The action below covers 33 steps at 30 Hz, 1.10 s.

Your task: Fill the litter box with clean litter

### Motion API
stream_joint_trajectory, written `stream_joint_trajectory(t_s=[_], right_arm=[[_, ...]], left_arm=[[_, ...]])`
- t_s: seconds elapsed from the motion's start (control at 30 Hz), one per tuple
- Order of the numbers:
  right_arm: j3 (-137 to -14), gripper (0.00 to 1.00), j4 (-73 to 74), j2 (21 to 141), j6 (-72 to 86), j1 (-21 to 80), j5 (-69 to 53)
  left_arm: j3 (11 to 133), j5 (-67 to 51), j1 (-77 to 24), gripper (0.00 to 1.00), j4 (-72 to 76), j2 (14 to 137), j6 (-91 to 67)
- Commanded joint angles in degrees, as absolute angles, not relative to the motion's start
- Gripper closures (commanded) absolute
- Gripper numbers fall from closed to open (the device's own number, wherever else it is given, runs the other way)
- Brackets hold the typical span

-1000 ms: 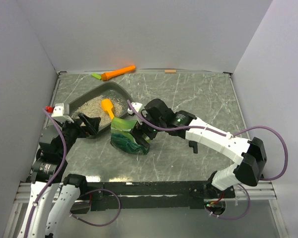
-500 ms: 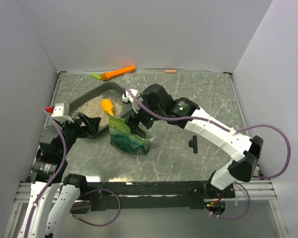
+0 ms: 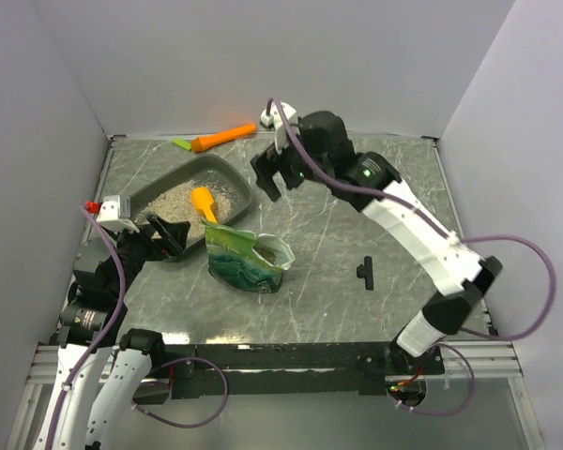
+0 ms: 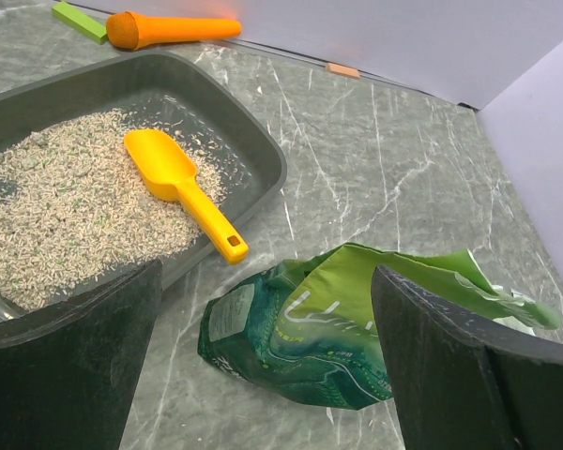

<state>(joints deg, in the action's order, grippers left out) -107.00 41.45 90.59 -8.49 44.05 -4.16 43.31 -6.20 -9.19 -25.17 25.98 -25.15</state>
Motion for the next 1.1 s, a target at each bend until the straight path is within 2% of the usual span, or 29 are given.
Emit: stream_joint_trajectory(t_s=[0.0, 0.1, 0.37, 0.77, 1.07], right_arm=[[-109.07, 0.0, 35.52, 96.93, -0.55, 38.95, -5.78], [-110.65, 0.01, 31.64, 104.12, 5.18, 34.37, -11.67], [-119.09, 0.02, 31.56, 121.18, 8.17, 33.58, -12.22], [-120.23, 0.04, 27.07, 131.21, 14.15, 33.49, -20.12], [-123.84, 0.07, 30.14, 135.7, 14.68, 34.8, -19.95]], left_arm=[[42.89, -6.5, -9.05, 0.03, -24.7, 25.66, -25.22], [42.89, -6.85, -9.05, 0.03, -24.43, 26.28, -25.14], [42.98, -6.86, -9.05, 0.03, -24.43, 27.86, -25.05], [42.89, -6.77, -9.05, 0.03, -24.61, 27.86, -25.05], [42.8, -6.77, -9.05, 0.03, -24.61, 27.07, -25.05]])
